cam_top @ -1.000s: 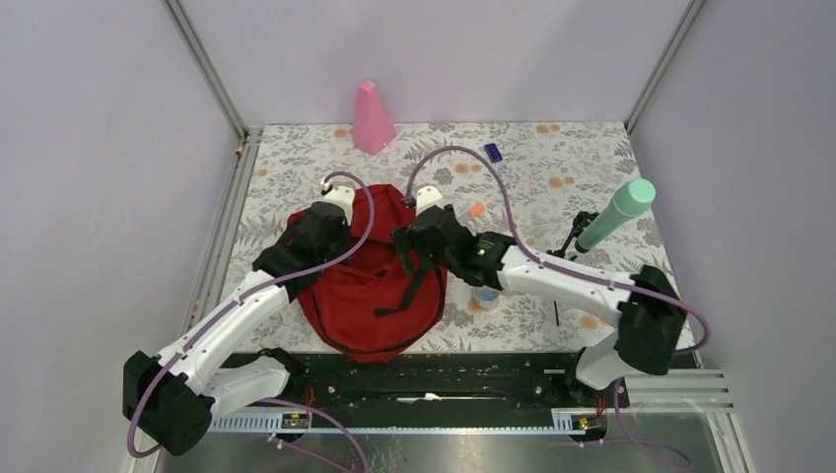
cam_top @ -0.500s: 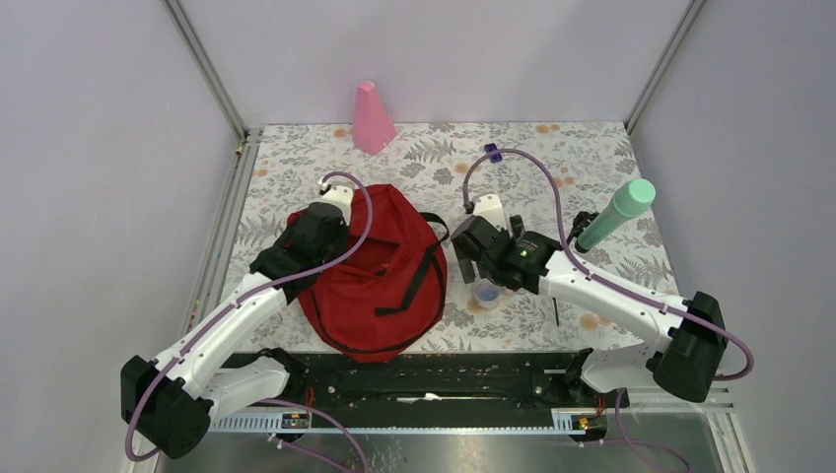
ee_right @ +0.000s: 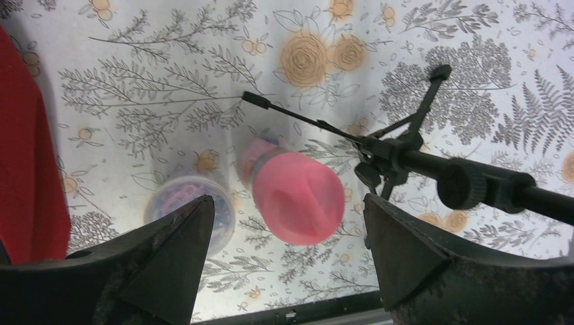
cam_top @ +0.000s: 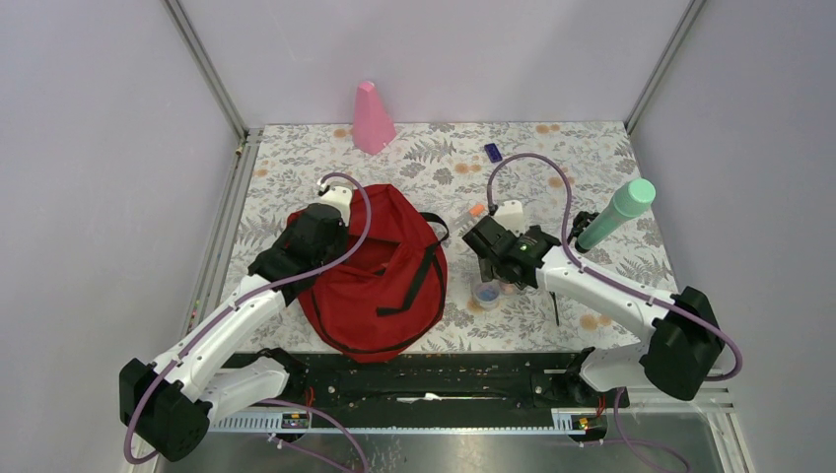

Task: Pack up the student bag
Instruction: Pick up the stationery from the center of the board.

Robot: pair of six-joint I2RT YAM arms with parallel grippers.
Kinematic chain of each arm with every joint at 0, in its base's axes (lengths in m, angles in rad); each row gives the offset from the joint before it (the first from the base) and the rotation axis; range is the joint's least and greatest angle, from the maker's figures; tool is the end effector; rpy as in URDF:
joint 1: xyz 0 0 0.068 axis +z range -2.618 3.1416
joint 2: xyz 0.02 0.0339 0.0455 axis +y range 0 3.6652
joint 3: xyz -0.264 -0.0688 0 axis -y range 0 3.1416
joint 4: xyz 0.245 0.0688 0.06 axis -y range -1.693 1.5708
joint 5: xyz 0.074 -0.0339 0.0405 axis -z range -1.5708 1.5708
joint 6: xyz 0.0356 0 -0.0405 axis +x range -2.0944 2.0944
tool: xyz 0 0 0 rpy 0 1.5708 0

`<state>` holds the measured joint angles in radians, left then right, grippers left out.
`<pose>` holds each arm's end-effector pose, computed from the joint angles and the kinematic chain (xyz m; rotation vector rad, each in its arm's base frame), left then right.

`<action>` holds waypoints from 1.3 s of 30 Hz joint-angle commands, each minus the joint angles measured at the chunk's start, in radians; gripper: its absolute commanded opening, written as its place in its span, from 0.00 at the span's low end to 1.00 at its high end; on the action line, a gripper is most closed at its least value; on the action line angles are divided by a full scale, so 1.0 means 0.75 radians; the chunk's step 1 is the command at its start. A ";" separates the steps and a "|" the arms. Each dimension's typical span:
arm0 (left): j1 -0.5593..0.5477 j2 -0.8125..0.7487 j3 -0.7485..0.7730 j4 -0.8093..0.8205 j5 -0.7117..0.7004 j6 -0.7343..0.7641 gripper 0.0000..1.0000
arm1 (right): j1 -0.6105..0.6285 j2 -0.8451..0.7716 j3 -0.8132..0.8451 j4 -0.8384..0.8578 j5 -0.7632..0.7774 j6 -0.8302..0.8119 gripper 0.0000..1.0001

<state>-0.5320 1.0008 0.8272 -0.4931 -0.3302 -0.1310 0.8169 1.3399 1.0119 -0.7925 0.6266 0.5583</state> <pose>0.1901 -0.0985 0.2860 0.2623 2.1799 -0.0011 0.1902 0.1721 0.2558 -0.1327 2.3994 -0.2516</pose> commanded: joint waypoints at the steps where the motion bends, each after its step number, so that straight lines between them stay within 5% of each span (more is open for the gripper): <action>1: 0.007 -0.047 0.012 0.119 -0.030 0.003 0.00 | -0.012 0.058 -0.010 0.107 -0.002 0.016 0.87; 20: 0.006 -0.049 0.008 0.119 -0.034 0.011 0.00 | -0.066 0.160 -0.094 0.280 -0.059 0.073 0.77; 26: 0.006 -0.031 0.011 0.125 -0.028 0.012 0.00 | -0.068 0.150 -0.132 0.300 -0.044 0.083 0.60; 36: 0.006 -0.036 0.017 0.119 0.006 0.005 0.00 | -0.068 0.077 -0.118 0.341 0.040 -0.017 0.02; 39: 0.007 -0.036 0.027 0.119 0.026 0.000 0.00 | -0.068 0.035 -0.086 0.384 0.070 -0.113 0.00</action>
<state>-0.5316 0.9958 0.8238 -0.4904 -0.3229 -0.1307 0.7734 1.4387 0.9131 -0.5606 0.5968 0.5556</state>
